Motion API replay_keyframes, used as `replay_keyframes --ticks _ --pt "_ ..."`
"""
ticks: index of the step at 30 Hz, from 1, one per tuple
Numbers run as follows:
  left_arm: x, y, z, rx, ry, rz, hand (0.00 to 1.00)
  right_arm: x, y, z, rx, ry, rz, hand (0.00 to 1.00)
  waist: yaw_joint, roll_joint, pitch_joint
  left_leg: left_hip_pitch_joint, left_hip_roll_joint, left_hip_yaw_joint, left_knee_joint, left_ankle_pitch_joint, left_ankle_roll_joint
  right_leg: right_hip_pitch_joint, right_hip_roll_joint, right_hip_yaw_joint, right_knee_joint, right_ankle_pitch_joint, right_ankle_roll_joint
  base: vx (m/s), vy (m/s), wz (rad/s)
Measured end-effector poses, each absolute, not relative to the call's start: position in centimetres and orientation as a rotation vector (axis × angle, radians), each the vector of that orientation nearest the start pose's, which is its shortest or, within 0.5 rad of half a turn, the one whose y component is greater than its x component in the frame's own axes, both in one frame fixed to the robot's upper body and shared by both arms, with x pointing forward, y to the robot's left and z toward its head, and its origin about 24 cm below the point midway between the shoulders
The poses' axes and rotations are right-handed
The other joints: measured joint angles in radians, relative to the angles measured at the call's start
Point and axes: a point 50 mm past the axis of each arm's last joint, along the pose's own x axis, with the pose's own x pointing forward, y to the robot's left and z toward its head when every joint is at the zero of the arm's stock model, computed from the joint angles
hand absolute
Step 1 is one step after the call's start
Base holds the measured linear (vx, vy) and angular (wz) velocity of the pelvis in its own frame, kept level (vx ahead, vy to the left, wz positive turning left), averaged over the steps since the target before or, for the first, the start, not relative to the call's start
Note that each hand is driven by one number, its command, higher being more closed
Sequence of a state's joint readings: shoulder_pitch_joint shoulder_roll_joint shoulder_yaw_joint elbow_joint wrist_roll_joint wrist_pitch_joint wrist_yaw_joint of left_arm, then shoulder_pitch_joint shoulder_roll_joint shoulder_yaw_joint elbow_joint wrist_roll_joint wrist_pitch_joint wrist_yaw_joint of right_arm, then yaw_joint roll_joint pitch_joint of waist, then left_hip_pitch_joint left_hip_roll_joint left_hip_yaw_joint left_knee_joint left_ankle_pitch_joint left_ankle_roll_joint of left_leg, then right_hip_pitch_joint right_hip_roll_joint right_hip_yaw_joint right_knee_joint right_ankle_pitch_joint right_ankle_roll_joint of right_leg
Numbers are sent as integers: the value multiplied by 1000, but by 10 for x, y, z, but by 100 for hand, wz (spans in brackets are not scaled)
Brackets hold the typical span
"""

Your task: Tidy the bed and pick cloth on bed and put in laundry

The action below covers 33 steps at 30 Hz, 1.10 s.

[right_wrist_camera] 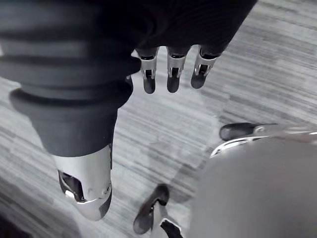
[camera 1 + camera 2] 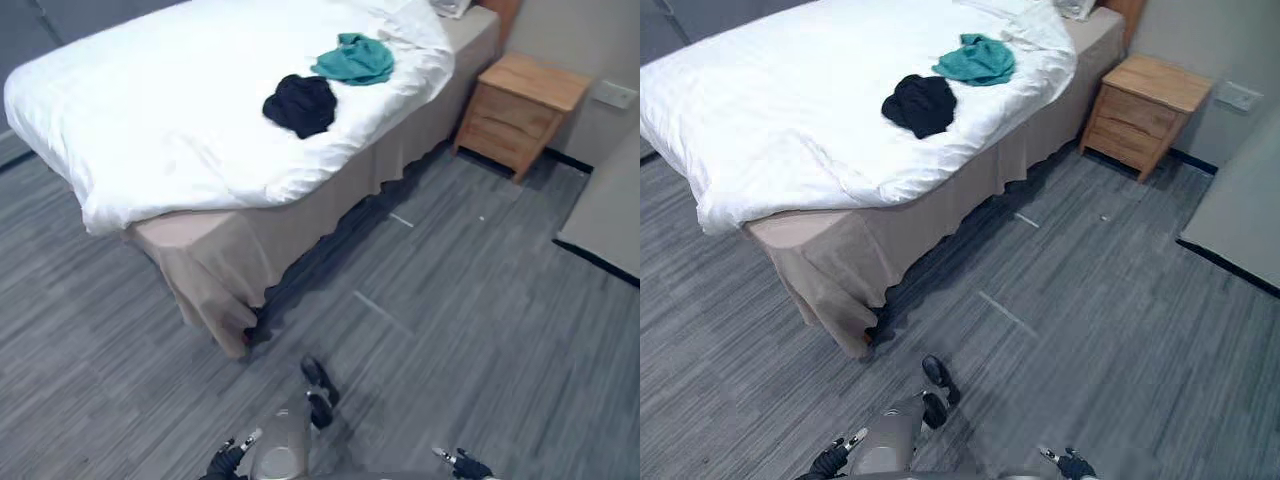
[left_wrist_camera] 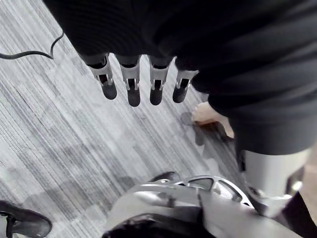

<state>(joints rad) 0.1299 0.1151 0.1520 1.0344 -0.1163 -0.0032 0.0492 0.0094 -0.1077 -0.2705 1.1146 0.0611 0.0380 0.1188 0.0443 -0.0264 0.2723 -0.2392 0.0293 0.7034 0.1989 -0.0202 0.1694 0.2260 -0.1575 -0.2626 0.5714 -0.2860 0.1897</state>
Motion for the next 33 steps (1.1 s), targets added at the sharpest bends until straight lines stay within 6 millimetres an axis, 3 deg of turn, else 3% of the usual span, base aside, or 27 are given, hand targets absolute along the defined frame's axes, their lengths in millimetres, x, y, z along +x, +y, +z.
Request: replay_keyframes --ticks 1,2,4,6,8,10,12,13,15,16,17,18,19,20,21,22,23,25,27,29,31,32,33 --pt "75 220 -161 -56 1135 352 0 107 -210 -160 185 1113 -213 0 0 -11 -1 15 -14 -12 16 -18 29 -45 -37 -8 117 18 30 604 294 33" --pt "75 221 -161 -53 1135 351 0 111 -206 -159 192 1105 -191 0 -2 -14 -1 57 -30 -50 38 -62 60 -96 -88 -41 267 20 32 560 256 52" --pt "79 219 -160 -57 1125 341 0 117 -202 -158 189 1089 -175 0 -4 -2 0 145 -43 -138 24 -81 42 -140 -104 -91 312 1 -1 568 206 70" --pt "94 214 -158 -21 1098 280 0 120 -206 -156 209 1059 -200 0 -10 39 3 261 -42 -261 -63 -88 17 -204 -30 -94 157 -21 -4 408 63 112" --pt "108 213 -155 15 1068 236 0 119 -208 -155 251 1041 -240 0 -30 38 -2 299 -51 -369 -100 -93 1 -272 0 -53 6 -16 -4 395 -70 166" --pt "124 209 -151 34 1035 192 0 109 -214 -157 291 1049 -312 0 -34 30 -7 330 -80 -488 -125 -99 -14 -337 1 71 -164 43 -6 375 -95 191" --pt "123 203 -152 10 1033 181 0 101 -215 -159 310 1069 -343 0 -34 32 -8 360 -89 -544 -137 -101 -20 -349 1 156 -241 92 -18 320 -72 132" --pt "116 205 -154 -18 1041 213 0 91 -215 -161 333 1097 -370 0 -28 28 -28 407 -88 -582 -159 -106 -39 -353 7 185 -282 161 -22 414 -104 113" --pt "105 209 -155 -25 1045 245 0 85 -213 -163 344 1126 -370 0 -28 23 -60 436 -83 -589 -160 -125 -73 -353 31 180 -319 229 -54 487 -158 82" --pt "92 214 -157 -31 1053 291 0 81 -207 -165 357 1152 -360 0 -26 0 -98 446 -86 -587 -129 -152 -120 -345 84 178 -410 368 -125 448 -182 37" --pt "89 218 -157 -24 1055 306 0 79 -205 -166 361 1163 -356 0 -25 -14 -111 443 -96 -586 -109 -165 -142 -331 94 178 -446 456 -170 522 -251 18" --pt "85 217 -158 -26 1066 316 0 81 -202 -166 358 1171 -339 0 -17 -21 -121 439 -97 -580 -57 -189 -177 -299 83 139 -478 431 -191 322 -165 -8" --pt "83 218 -158 -26 1063 324 0 83 -201 -166 351 1175 -325 0 -7 -19 -120 415 -87 -573 1 -216 -191 -275 77 146 -513 433 -193 331 -195 -6" --pt "83 219 -157 -24 1039 345 0 84 -202 -166 351 1180 -322 0 -11 -1 -122 393 -50 -524 32 -247 -167 -225 75 143 -575 433 -191 237 -167 12" --pt "84 211 -157 -43 1017 356 0 83 -210 -165 341 1189 -330 0 -27 27 -123 400 11 -500 -31 -221 -206 -187 87 119 -614 433 -190 195 -168 31" --pt "84 207 -158 -58 1010 374 0 83 -215 -164 329 1193 -335 0 -30 41 -117 396 32 -487 -45 -208 -218 -165 90 105 -631 429 -182 141 -118 29" --pt "85 205 -157 -72 989 407 0 79 -223 -164 313 1205 -350 0 -29 64 -126 404 30 -481 -42 -200 -214 -144 85 89 -651 423 -166 100 -82 38" --pt "99 213 -147 -62 889 460 0 73 -226 -164 313 1219 -361 0 -34 67 -129 396 30 -487 -44 -200 -214 -128 81 54 -667 415 -155 49 -73 40" --pt "135 232 -117 -26 645 498 0 62 -226 -166 324 1249 -378 0 -32 62 -129 386 31 -513 -69 -180 -228 -126 78 9 -669 405 -148 -27 -94 53" --pt "156 245 -91 13 476 514 0 53 -225 -167 326 1271 -385 0 -34 55 -128 387 34 -514 -95 -161 -234 -127 76 -14 -669 402 -150 -21 -81 41" --pt "185 265 -41 58 205 542 0 43 -228 -167 321 1292 -403 0 -46 57 -130 388 39 -509 -125 -143 -246 -127 75 -37 -670 399 -153 -2 -41 31" --pt "189 269 -30 65 146 554 0 41 -228 -168 322 1294 -405 0 -51 57 -130 388 40 -507 -130 -140 -248 -127 75 -39 -670 398 -153 3 -16 23" --pt "197 276 -3 80 12 566 0 41 -228 -168 326 1292 -409 0 -59 61 -130 388 41 -504 -137 -134 -248 -128 75 -40 -671 398 -153 1 -3 8"
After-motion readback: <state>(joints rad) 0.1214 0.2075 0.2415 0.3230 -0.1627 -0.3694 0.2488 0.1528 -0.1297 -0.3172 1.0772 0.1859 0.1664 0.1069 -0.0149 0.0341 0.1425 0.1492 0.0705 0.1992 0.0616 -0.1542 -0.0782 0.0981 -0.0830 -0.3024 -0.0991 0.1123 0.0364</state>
